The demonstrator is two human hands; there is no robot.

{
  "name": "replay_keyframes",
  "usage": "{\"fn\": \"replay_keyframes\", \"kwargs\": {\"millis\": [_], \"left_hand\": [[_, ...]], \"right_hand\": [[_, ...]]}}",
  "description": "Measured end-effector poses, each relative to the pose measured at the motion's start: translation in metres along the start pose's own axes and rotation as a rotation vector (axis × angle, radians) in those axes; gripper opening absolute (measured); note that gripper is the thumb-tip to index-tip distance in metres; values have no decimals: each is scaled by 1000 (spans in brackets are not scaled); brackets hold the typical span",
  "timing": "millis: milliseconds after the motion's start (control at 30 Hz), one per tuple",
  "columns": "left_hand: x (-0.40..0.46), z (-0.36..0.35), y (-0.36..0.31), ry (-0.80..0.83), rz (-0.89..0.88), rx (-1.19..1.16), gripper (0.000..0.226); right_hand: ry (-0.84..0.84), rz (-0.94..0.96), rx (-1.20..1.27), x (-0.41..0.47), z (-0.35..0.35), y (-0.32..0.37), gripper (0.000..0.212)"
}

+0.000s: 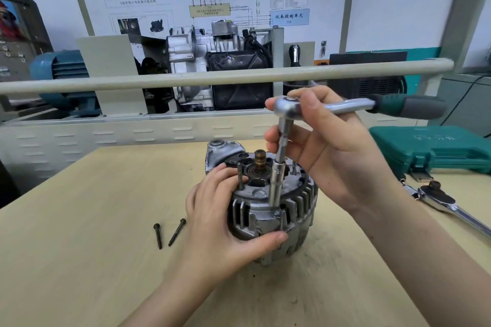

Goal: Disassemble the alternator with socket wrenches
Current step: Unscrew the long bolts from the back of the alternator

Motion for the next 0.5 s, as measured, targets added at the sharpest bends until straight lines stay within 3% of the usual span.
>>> {"fn": "replay_keyframes", "kwargs": {"millis": [200,500], "left_hand": [[-1,0,0,30,18,15,81],[-3,0,-1,42,30,-30,78]], "right_hand": [[30,-31,-22,-2,4,0,15],[110,-68,61,-2,0,-7,30]]}}
Point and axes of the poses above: each hand's wrist, its own x-axis towards the middle knuckle, its own z-axis out of the back of the hand, y = z × x, the point moved 5 cm from there along x, towards the middle knuckle
